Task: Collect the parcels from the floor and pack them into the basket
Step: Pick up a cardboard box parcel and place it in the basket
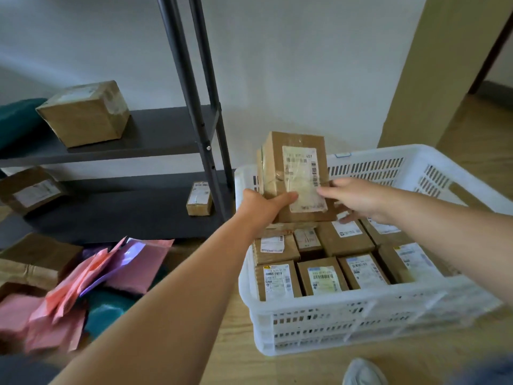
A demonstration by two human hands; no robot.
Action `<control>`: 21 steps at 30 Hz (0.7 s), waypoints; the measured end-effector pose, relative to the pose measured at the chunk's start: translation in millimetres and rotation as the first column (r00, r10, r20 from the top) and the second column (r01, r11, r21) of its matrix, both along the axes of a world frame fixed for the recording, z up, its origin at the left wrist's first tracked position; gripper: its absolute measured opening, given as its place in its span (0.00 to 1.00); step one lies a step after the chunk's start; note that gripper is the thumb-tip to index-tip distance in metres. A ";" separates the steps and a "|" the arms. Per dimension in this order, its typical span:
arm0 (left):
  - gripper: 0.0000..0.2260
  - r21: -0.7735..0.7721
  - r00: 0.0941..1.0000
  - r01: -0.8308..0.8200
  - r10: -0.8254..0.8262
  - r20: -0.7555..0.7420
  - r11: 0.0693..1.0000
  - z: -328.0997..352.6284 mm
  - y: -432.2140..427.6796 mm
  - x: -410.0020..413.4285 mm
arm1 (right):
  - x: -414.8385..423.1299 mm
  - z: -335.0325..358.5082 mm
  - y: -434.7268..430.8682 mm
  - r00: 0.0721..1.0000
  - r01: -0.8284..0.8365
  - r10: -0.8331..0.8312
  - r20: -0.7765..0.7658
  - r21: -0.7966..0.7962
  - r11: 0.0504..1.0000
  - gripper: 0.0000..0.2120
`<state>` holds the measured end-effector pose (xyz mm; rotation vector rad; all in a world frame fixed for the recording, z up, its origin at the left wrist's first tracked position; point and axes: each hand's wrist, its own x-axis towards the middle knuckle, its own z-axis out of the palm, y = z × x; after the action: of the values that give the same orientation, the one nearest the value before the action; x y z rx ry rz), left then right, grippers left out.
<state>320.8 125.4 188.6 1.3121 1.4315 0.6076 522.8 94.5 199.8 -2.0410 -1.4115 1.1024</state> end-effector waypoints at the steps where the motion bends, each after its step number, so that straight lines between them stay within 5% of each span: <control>1: 0.36 -0.031 1.000 0.002 -0.002 0.017 1.000 -9.9 1.1 4.9 | 1.1 -6.0 0.0 1.000 -0.023 0.022 -0.016 -0.008 1.000 0.17; 5: 0.30 -0.118 0.999 0.036 -0.036 0.003 0.992 -49.1 -1.3 14.3 | 6.1 -34.2 -1.1 0.998 -0.052 0.050 -0.026 -0.069 0.996 0.14; 9: 0.21 -0.148 0.968 0.100 -0.131 -0.214 0.984 -83.3 -4.1 17.9 | 5.1 -65.8 -0.8 0.999 -0.039 0.041 0.010 -0.161 0.986 0.19; 13: 0.17 -0.250 0.909 0.178 -0.256 -0.330 0.952 -92.6 -8.4 21.9 | -6.5 -88.6 -1.1 0.999 -0.039 0.037 -0.011 -0.264 0.964 0.14; 18: 0.16 -0.185 0.858 0.093 -0.173 -0.484 0.978 -99.1 -10.5 21.6 | -22.1 -110.6 3.2 0.995 -0.063 0.034 -0.091 -0.350 0.935 0.11; 21: 0.18 -0.212 0.664 0.275 -0.345 -0.664 0.938 -95.1 -26.6 29.5 | -31.7 -121.5 7.6 0.992 -0.072 0.028 -0.122 -0.370 0.926 0.12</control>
<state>350.3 98.8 93.6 1.7615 1.7306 -0.2380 491.0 102.2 78.3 -2.1583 -1.2783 1.5882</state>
